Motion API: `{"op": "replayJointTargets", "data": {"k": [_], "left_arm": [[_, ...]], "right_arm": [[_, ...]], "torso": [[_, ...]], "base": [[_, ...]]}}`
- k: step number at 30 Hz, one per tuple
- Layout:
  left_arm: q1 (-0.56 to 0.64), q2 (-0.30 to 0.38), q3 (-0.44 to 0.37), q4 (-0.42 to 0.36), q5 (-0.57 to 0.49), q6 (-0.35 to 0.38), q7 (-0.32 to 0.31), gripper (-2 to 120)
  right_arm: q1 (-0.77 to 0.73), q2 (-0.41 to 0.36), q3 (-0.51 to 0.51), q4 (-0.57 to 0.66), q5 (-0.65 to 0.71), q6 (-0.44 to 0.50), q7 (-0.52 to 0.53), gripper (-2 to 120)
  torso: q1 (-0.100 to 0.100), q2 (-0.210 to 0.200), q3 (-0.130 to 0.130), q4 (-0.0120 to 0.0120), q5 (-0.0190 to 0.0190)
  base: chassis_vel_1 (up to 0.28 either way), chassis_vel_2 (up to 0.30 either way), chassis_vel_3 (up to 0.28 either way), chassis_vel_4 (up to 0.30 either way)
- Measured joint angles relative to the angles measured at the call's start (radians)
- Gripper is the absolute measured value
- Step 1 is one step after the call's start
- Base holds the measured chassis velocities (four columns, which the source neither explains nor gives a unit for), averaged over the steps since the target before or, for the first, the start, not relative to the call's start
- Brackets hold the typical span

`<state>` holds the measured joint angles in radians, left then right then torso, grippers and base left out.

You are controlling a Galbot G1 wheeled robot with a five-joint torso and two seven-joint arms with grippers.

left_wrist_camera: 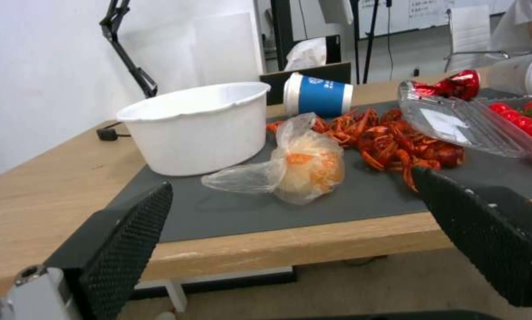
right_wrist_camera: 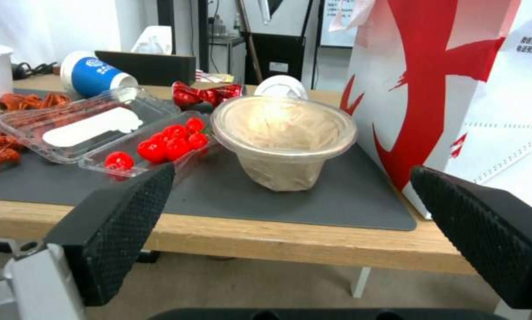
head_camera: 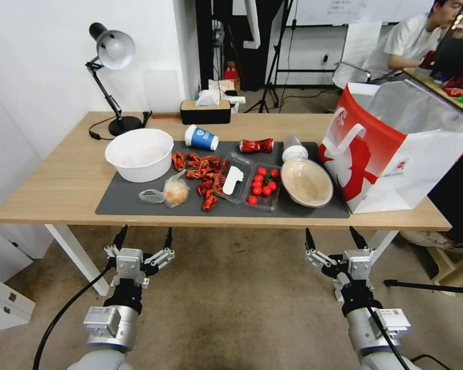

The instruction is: Pick up the trash from the table and place it into the takeout bag.

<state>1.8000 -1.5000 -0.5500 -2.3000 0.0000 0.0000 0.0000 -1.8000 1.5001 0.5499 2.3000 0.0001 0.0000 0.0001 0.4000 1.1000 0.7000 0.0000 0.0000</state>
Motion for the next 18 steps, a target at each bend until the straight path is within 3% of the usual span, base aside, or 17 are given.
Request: {"op": "replayJointTargets", "data": {"k": [18], "left_arm": [[0.000,0.000,0.000,0.000,0.000,0.000,0.000,100]], "right_arm": [[0.000,0.000,0.000,0.000,0.000,0.000,0.000,100]], "torso": [[0.000,0.000,0.000,0.0000,0.0000]], "base": [[0.000,0.000,0.000,0.000]]}}
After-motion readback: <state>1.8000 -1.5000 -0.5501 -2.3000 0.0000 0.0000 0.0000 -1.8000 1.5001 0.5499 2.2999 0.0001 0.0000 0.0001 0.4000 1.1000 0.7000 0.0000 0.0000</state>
